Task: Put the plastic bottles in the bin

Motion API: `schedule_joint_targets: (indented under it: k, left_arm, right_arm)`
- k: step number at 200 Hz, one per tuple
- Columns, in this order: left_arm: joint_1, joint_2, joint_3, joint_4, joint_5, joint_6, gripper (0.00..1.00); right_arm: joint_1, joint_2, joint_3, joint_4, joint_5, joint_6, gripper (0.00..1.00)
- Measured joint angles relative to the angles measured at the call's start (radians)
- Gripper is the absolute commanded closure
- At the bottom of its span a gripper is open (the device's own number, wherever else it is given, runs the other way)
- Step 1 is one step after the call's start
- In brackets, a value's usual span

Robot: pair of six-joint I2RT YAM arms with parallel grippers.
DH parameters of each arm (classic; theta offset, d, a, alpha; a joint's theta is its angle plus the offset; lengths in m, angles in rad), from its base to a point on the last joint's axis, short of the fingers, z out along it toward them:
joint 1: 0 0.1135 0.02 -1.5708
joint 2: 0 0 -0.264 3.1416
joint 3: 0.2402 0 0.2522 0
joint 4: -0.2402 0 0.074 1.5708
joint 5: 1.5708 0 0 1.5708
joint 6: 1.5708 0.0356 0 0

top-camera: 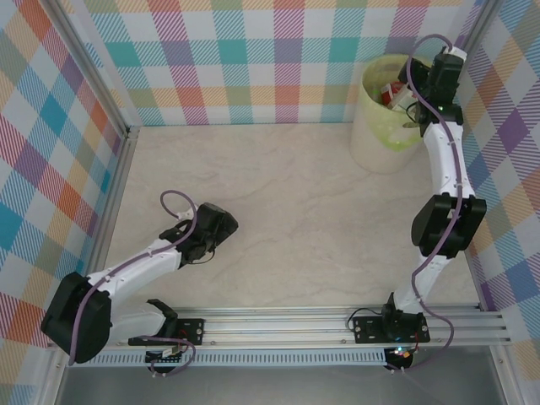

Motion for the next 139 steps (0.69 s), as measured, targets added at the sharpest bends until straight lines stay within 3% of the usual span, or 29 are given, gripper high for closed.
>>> schedule_joint_targets:
  k: [29, 63, 98, 139]
  left_arm:
    - [0.056, -0.079, -0.001, -0.021, -0.018, 0.039, 0.00]
    - [0.191, -0.160, -0.001, -0.053, -0.037, 0.135, 0.00]
    - [0.323, -0.185, 0.011, -0.070, -0.036, 0.216, 0.00]
    - [0.346, -0.146, 0.025, -0.061, 0.019, 0.245, 0.00]
  right_arm:
    - [-0.013, -0.047, -0.086, 0.001, 0.064, -0.003, 0.01]
    - [-0.027, -0.151, -0.158, -0.021, 0.104, -0.076, 0.00]
    - [-0.091, -0.127, -0.063, -0.081, 0.058, -0.151, 0.02]
    - [-0.110, 0.019, 0.116, -0.161, -0.083, -0.171, 0.08]
